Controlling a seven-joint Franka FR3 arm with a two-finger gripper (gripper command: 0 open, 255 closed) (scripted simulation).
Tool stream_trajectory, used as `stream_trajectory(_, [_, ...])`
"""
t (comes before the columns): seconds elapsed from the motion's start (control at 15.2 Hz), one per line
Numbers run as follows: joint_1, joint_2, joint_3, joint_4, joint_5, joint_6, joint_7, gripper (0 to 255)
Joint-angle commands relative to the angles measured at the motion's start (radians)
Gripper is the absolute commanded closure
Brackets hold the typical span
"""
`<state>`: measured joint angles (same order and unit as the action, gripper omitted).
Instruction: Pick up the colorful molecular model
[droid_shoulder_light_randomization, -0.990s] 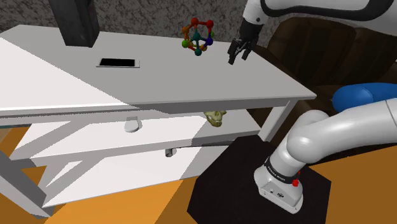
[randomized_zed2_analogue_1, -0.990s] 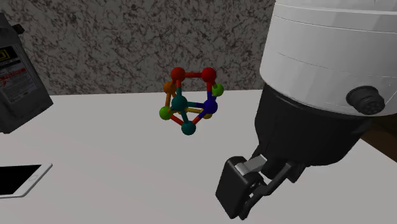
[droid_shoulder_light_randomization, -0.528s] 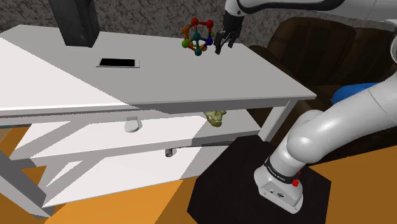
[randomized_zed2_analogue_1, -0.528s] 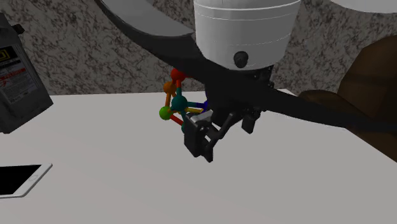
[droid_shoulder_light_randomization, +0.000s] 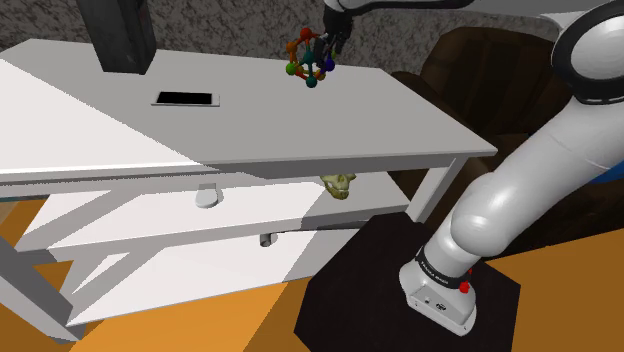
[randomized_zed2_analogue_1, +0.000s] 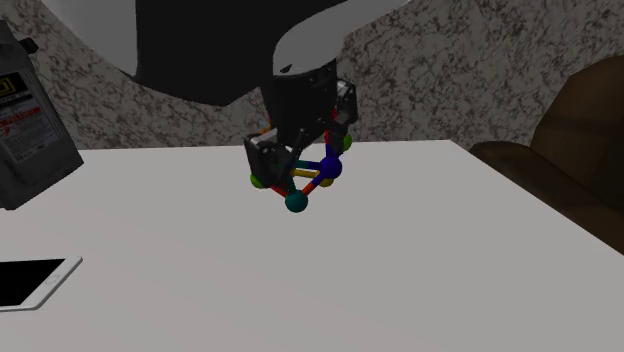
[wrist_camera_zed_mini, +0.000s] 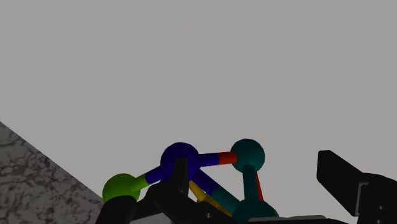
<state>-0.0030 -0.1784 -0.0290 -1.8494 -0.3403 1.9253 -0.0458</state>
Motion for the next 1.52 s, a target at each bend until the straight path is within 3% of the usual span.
stream_trajectory(0.0, [0.001,0.065,0.006,0.073,-0.031,0.012,-0.015,0])
stream_trajectory(0.26, [0.009,0.184,0.018,0.220,-0.086,0.016,-0.040,0])
stream_trajectory(0.86, [0.006,0.173,0.014,0.108,-0.103,0.110,0.000,0])
stream_trajectory(0.92, [0.007,0.172,0.015,0.106,-0.103,0.111,0.002,255])
stream_trajectory(1.45, [0.006,0.172,0.014,0.105,-0.103,0.112,0.001,255])
